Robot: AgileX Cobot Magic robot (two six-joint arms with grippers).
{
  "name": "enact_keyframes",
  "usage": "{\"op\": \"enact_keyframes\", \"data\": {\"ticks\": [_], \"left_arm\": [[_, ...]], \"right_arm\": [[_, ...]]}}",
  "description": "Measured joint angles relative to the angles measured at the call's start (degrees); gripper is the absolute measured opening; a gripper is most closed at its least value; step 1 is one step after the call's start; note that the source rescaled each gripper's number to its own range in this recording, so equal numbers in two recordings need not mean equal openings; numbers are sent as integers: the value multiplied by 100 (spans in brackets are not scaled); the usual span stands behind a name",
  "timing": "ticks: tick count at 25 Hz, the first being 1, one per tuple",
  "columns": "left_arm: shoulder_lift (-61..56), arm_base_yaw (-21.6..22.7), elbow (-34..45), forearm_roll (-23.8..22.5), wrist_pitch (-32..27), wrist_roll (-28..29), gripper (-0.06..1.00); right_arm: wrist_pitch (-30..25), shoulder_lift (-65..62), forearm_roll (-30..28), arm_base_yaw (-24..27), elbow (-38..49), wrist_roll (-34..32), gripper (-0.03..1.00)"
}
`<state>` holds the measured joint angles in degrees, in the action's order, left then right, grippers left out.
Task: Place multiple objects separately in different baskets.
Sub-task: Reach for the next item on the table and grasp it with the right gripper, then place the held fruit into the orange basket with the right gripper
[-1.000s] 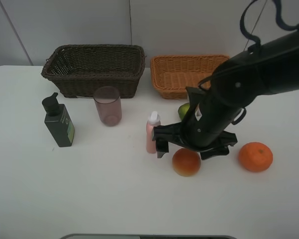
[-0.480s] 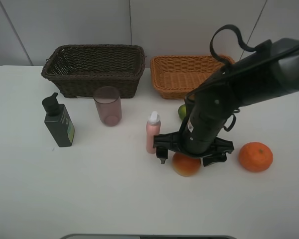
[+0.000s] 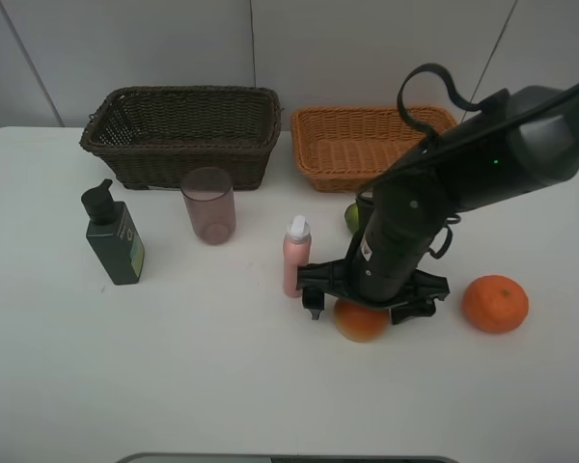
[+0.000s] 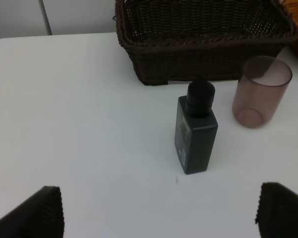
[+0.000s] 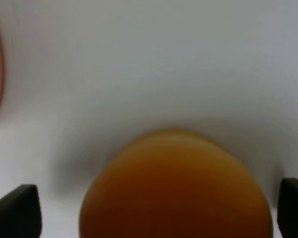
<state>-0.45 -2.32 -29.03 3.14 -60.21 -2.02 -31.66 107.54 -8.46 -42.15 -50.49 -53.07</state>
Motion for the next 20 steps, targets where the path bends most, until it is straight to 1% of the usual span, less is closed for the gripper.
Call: {"op": "enact_keyframes", "data": {"ticks": [5, 6, 7, 8, 10, 11, 12, 20], "left_arm": [[0, 0, 0, 0, 0, 0, 100], [0, 0, 0, 0, 0, 0, 100], [0, 0, 0, 0, 0, 0, 100], [0, 0, 0, 0, 0, 0, 100], [0, 0, 0, 0, 0, 0, 100], [0, 0, 0, 0, 0, 0, 100], [0, 0, 0, 0, 0, 0, 100], [0, 0, 0, 0, 0, 0, 100]], "right_arm": [[14, 0, 0, 0, 0, -5, 99], [7, 0, 0, 0, 0, -5, 96], [-5, 0, 0, 0, 0, -5, 89], [-10, 0, 0, 0, 0, -5, 77], [-59, 0, 0, 0, 0, -5, 40], [-88, 0, 0, 0, 0, -5, 15], [-101, 0, 0, 0, 0, -5, 0], [-130, 0, -12, 0, 0, -5, 0]]}}
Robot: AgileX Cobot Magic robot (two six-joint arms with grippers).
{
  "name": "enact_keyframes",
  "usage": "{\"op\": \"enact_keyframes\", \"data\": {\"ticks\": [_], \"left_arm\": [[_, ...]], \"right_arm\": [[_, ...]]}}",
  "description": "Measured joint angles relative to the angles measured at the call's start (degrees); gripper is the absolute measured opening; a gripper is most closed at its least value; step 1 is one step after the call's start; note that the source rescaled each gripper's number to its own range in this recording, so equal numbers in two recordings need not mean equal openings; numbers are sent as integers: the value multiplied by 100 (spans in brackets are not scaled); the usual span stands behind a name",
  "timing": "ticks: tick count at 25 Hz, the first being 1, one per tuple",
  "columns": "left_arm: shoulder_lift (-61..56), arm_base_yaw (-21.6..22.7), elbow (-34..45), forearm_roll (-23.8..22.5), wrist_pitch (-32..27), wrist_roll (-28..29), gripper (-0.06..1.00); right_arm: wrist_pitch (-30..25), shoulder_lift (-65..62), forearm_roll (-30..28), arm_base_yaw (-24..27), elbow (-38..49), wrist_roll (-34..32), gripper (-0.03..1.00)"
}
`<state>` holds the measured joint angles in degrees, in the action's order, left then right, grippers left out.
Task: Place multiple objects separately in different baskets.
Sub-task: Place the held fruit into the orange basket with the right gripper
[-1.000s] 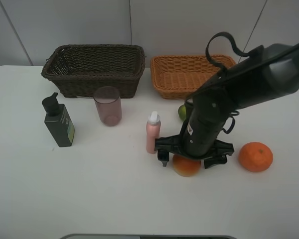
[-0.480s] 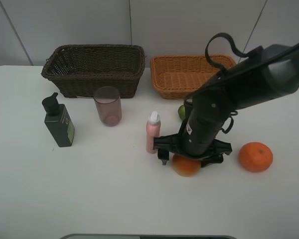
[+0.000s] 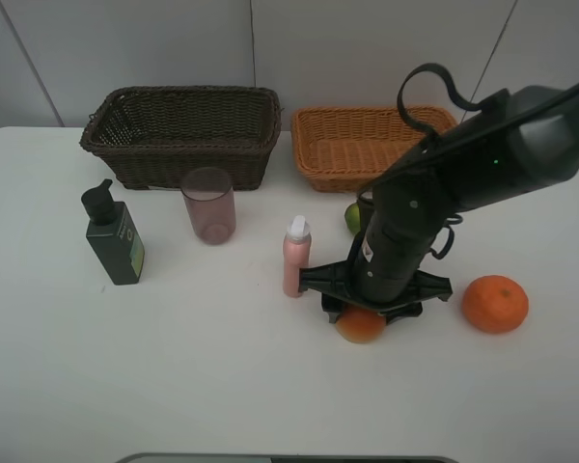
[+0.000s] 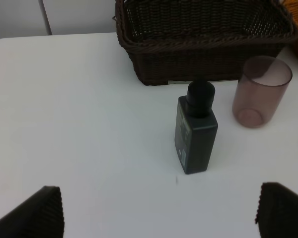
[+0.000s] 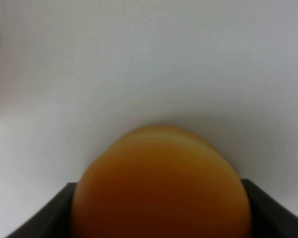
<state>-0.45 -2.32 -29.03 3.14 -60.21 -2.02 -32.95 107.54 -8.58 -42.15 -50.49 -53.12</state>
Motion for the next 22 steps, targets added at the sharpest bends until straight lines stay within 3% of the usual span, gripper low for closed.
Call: {"op": "enact_keyframes", "data": {"ticks": [8, 17, 22], "left_arm": [[0, 0, 0, 0, 0, 0, 100], [0, 0, 6, 0, 0, 0, 100], [0, 0, 11, 0, 0, 0, 100]], "right_arm": [[-304, -52, -43, 0, -128, 91, 0], [-1645, -392, -67, 11, -1065, 1534, 0], [-2300, -420, -48, 291, -1701, 2315, 0]]}}
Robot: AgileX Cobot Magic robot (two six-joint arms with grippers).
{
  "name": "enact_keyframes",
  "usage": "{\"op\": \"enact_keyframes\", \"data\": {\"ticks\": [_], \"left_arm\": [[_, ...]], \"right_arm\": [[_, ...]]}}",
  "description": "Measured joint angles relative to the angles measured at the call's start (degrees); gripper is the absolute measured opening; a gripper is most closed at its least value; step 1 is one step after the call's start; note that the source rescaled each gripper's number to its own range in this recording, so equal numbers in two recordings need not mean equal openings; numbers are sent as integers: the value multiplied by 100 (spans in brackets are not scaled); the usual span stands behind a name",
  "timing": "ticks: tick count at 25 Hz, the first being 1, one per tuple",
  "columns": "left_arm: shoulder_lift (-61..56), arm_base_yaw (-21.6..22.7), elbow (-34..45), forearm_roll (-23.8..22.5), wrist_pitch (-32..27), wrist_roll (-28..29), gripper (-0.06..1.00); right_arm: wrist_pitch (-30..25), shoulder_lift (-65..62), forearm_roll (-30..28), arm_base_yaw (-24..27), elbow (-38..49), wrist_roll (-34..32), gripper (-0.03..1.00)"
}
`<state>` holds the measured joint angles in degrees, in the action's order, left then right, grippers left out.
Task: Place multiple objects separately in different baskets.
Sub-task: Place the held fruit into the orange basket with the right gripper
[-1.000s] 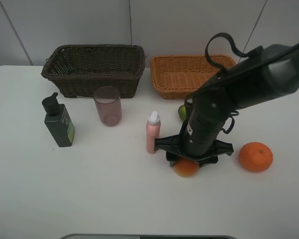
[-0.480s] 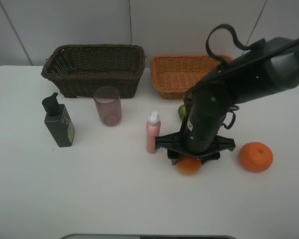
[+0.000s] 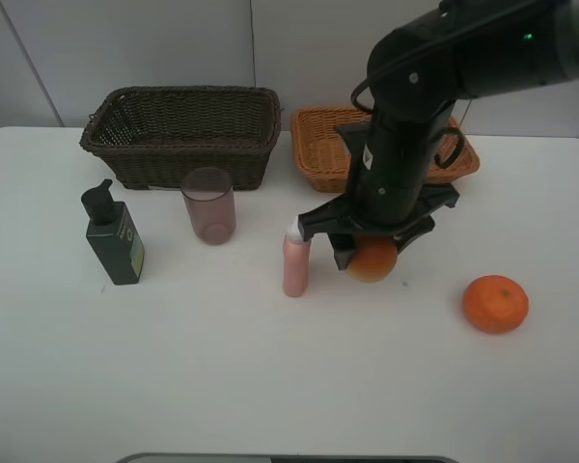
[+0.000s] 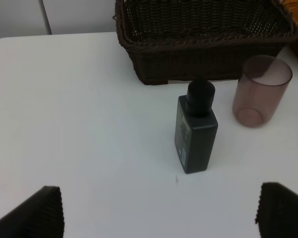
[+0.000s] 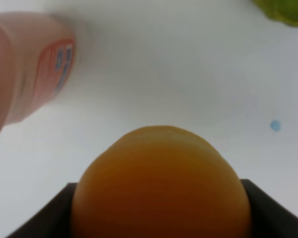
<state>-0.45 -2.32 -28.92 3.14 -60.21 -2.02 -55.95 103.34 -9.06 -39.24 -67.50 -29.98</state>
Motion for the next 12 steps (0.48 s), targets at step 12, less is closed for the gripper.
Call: {"op": "enact_keyframes", "data": {"ticks": [12], "left_arm": [[0, 0, 0, 0, 0, 0, 100]], "right_arm": [[-299, 216, -9, 1196, -1414, 1108, 0]]}}
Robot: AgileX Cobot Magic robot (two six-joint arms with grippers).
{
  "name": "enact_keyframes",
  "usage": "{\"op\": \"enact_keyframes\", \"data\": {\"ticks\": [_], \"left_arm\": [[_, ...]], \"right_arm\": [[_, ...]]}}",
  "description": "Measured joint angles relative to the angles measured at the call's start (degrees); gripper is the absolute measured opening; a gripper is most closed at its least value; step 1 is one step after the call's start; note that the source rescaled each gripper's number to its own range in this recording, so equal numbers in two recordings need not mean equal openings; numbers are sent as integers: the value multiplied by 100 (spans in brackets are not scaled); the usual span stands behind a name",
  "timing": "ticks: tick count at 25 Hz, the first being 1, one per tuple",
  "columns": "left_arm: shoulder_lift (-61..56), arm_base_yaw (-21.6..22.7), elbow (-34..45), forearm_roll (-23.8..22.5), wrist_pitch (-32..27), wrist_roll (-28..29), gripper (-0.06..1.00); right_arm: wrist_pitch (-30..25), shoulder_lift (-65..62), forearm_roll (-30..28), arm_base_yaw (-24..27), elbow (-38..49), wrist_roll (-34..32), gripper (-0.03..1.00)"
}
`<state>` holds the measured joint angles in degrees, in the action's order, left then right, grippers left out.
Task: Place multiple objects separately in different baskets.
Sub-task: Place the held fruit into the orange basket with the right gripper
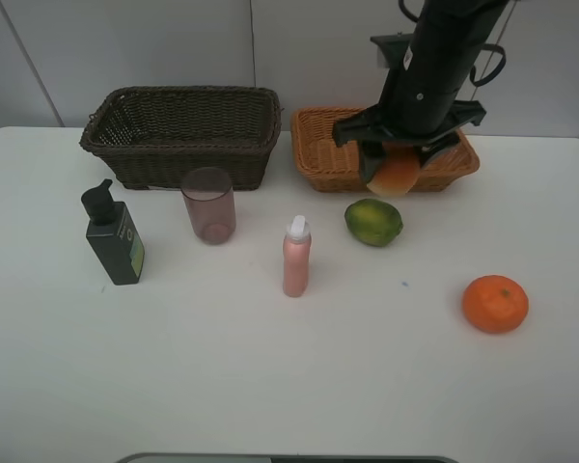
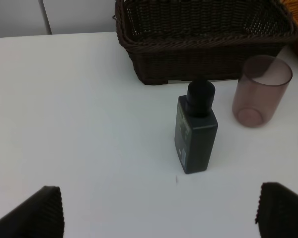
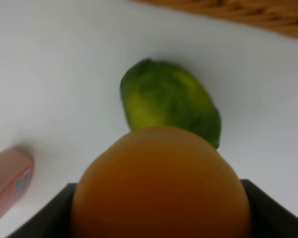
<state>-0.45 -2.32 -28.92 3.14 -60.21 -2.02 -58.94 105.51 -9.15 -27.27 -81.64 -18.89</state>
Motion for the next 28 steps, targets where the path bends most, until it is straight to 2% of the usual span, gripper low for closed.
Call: {"op": "enact_keyframes", "data": {"ticks": [5, 13, 19, 25, 26, 27, 28], "left_arm": [[0, 0, 0, 0, 0, 0, 100], [0, 0, 0, 0, 0, 0, 100], [0, 0, 0, 0, 0, 0, 100], [0, 0, 0, 0, 0, 0, 100], [0, 0, 0, 0, 0, 0, 100], [0, 0, 0, 0, 0, 0, 100], [0, 0, 0, 0, 0, 0, 100]], "right_arm": [[-3, 697, -6, 416, -900, 313, 0], [178, 1955, -134, 654, -2470, 527, 0], [993, 2595, -134, 880, -2749, 546, 0], [1117, 2883, -129, 915, -2749, 546, 1], [1131, 2890, -129, 915, -2749, 546, 12], [1153, 2890, -129, 915, -2749, 546, 28], [1177, 2890, -129, 915, -2749, 546, 51]]}}
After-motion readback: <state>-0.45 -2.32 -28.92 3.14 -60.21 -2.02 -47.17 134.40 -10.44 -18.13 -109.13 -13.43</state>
